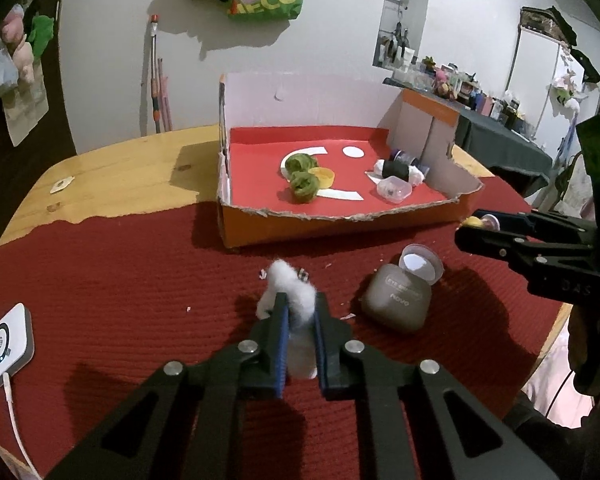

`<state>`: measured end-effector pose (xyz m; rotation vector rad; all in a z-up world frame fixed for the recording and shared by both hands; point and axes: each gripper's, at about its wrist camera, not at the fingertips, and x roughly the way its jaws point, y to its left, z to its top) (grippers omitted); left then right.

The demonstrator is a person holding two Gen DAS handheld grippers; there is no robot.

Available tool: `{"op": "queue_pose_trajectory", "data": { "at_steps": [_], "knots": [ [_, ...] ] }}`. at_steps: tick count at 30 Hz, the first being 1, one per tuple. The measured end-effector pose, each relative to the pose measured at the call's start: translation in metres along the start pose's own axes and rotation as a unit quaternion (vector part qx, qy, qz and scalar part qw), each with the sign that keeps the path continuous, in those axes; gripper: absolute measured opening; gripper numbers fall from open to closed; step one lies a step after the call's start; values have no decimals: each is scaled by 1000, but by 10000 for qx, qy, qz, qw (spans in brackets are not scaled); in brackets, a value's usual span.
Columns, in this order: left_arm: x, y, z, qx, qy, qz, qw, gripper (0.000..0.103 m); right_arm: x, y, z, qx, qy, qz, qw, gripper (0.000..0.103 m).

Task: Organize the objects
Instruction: 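Grasp the white scrunchie with the left gripper while the right gripper grasps the yellow-pink figurine, then carry the scrunchie and figurine over the box with both grippers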

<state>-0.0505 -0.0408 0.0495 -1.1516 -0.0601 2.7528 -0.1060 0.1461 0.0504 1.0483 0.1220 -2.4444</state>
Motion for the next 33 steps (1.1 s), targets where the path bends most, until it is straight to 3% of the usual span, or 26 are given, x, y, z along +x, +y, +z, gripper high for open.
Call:
{"op": "queue_pose_trajectory", "data": {
  "at_steps": [15,33],
  "knots": [
    [-21,-10,12,65,-314,-136,9994,11,-8,7,5,-75,-84,123,9999,48],
    [-16,-24,34,239,-458,-304,9982,11,-6,3,11,-30,-147,219,9996,48]
  ]
}}
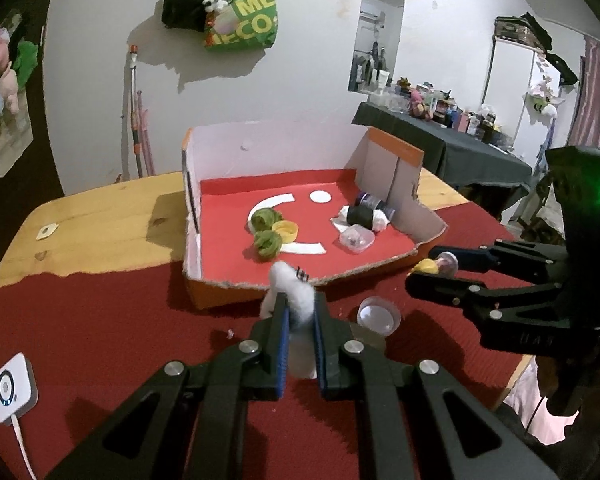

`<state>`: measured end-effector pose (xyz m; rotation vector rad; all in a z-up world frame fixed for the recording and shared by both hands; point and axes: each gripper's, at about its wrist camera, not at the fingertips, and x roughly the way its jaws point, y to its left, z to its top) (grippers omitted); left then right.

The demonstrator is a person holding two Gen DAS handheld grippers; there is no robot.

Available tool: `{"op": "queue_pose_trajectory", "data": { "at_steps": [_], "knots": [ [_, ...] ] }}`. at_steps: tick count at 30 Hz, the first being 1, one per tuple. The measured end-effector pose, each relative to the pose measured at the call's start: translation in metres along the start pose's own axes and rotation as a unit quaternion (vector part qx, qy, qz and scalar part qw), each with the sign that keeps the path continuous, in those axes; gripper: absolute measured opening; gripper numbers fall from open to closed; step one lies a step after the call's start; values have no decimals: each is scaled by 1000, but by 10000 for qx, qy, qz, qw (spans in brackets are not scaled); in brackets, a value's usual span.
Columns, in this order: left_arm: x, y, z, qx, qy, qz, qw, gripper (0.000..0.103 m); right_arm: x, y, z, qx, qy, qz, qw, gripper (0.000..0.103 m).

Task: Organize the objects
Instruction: 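Carry the scrunchie and figurine over the box with both grippers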

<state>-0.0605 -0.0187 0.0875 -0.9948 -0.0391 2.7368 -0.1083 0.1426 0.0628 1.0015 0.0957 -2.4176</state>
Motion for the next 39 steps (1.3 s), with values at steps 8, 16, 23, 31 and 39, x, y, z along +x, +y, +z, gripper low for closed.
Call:
{"op": "queue_pose_trajectory", "data": {
  "at_steps": [8,16,23,31,39],
  "knots": [
    [6,-7,16,119,-88,-55,9999,11,2,-5,10,-11,-1,40,10000,48],
    [17,-10,31,226,-134,-69,9996,11,10,-8,23,-56,35,104,9999,48],
    [31,-10,38,286,-39,-127,9995,11,24,-16,33,-9,161,189,9997,48],
    [50,-7,42,297,162,-242,9991,11,46,-26,42,70,417,323,9986,48],
    [68,-3,45,337,338,-374,9982,11,70,-32,45,86,691,395,9968,48]
  ]
}}
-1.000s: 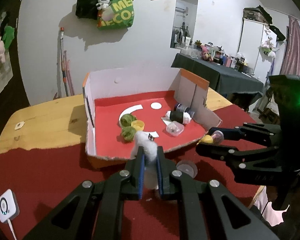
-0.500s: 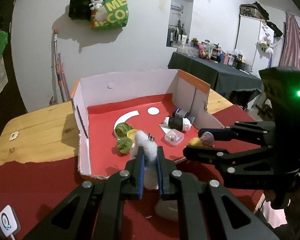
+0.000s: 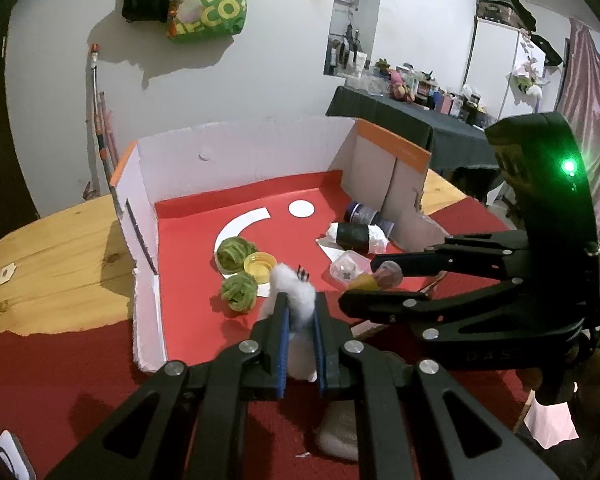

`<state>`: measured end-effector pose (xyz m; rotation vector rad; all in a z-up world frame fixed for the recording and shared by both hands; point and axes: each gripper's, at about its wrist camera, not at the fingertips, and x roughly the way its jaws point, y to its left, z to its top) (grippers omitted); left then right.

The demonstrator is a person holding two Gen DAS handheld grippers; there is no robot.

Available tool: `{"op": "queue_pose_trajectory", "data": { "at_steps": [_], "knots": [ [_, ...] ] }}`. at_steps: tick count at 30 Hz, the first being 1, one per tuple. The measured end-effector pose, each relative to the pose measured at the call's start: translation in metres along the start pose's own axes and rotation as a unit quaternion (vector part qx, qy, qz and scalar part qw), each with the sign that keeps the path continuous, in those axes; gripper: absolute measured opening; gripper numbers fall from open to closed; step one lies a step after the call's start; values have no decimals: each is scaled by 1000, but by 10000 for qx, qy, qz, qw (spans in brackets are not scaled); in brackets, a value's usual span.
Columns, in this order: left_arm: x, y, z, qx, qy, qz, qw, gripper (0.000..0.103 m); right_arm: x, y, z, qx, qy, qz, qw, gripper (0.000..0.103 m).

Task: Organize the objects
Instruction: 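Carry the scrunchie and figurine over the box with both grippers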

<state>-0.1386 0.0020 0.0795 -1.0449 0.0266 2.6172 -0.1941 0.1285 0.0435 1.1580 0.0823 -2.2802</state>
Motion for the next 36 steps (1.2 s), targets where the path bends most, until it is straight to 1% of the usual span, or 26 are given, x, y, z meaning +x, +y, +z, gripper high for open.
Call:
{"op": "queue_pose_trajectory", "data": {
  "at_steps": [6,12,17,24,30,33,36],
  "knots": [
    [16,5,-1,12,190,-13,9998,11,12,-4,2,-1,144,40,9999,48],
    [26,8,1,30,276,-53,9996,11,22,-3,5,-69,261,97,9996,48],
    [36,13,3,14,378,61,9993,11,29,-4,6,-93,374,113,9992,48],
    [47,18,4,-36,474,67,9988,11,38,-11,5,-51,508,114,9986,48],
    [58,16,4,-39,576,82,9983,12,37,-19,8,-30,470,-54,9989,48],
    [61,14,5,11,565,171,9983,13,35,-24,7,-70,420,-258,9988,47],
    [64,12,6,40,561,238,9981,13,33,-30,7,-43,387,-371,9986,47]
  ]
}}
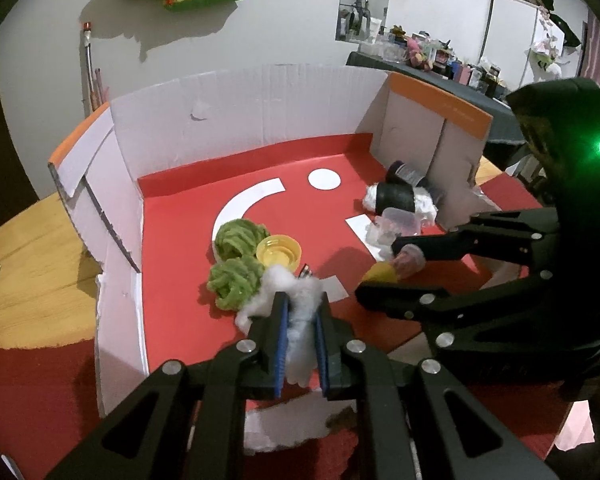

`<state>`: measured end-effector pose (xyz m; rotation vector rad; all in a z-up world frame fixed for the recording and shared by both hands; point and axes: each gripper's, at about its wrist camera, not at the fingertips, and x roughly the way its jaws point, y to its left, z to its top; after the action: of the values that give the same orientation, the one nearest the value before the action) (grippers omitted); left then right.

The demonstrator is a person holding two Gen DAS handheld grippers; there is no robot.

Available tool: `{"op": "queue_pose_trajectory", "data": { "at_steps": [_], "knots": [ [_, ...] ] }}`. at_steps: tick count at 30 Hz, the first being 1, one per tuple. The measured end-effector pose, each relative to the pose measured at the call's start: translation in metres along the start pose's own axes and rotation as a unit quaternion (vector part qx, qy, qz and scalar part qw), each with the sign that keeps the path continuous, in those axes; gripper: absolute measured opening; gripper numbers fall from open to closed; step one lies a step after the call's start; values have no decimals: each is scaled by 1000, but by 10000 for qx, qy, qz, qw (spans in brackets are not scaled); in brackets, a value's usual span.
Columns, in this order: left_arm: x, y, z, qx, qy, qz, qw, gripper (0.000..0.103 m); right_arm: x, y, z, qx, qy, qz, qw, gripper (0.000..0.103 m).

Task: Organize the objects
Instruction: 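Carry the scrunchie and figurine over the box with both grippers, then lower the scrunchie and figurine onto the box floor and open both grippers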

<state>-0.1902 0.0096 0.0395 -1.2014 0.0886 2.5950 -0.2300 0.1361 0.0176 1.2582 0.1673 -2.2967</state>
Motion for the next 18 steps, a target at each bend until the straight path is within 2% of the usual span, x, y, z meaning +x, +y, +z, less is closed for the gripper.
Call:
{"op": "queue_pose_trajectory", "data": {
  "at_steps": [18],
  "knots": [
    [12,-6,3,27,67,69,10000,17,-2,-7,0,58,-62,-43,10000,48]
  ]
}}
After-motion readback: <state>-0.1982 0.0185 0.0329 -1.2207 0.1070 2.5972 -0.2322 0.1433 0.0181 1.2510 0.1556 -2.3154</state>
